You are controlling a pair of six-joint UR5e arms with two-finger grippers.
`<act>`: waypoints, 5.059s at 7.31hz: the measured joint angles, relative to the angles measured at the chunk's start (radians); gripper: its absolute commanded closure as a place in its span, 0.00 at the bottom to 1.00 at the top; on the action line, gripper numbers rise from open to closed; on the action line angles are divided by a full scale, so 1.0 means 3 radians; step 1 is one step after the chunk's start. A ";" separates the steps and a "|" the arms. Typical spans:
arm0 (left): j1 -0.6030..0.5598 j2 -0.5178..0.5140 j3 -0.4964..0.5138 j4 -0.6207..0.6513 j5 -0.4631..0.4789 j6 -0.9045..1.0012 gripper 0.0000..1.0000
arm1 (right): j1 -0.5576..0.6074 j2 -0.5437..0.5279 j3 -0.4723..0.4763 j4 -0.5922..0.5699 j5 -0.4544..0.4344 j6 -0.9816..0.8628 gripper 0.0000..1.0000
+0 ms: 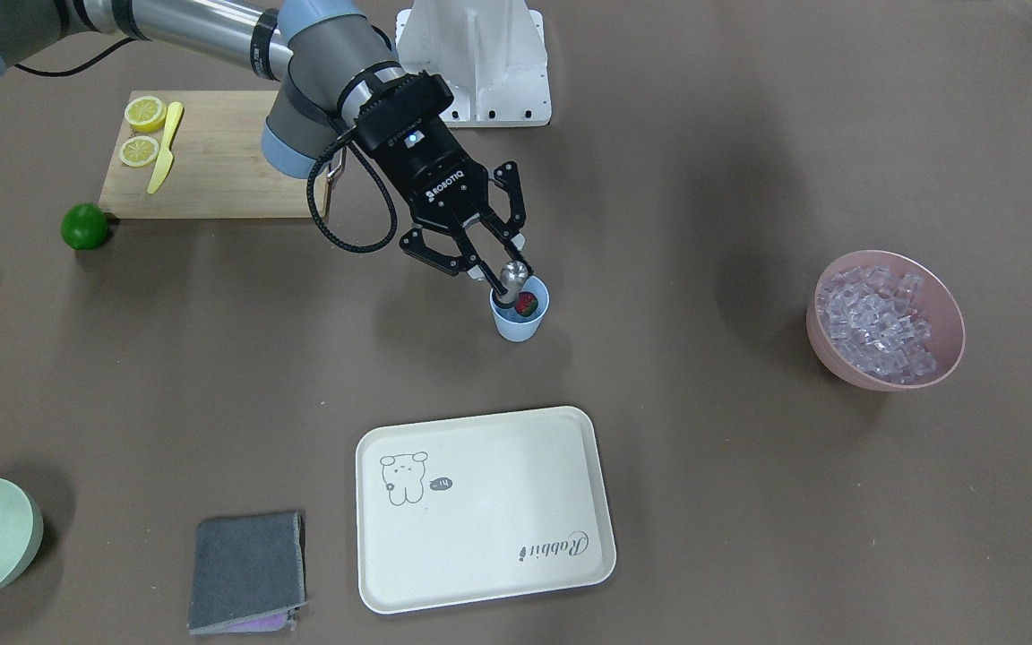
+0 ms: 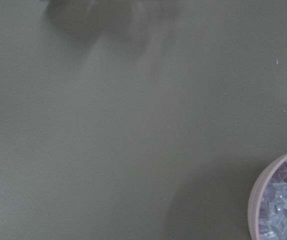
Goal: Mash ice and strawberries in cup
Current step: 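Lower the muddler into the cup with the right gripper, then press the muddler down and up in the cup with the right gripper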
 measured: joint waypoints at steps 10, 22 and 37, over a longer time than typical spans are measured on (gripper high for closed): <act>0.0004 -0.0002 0.0106 -0.0015 0.0000 0.0009 0.03 | -0.0378 0.0022 -0.0188 -0.0010 -0.0540 -0.0025 1.00; 0.0004 -0.0003 0.0237 -0.0145 -0.0001 0.0038 0.03 | -0.0384 0.0056 0.0007 0.0000 -0.0638 -0.0156 1.00; 0.0019 -0.0071 0.0555 -0.0476 0.0003 0.0042 0.03 | -0.0382 0.0024 -0.0385 0.0012 -0.0607 -0.0127 1.00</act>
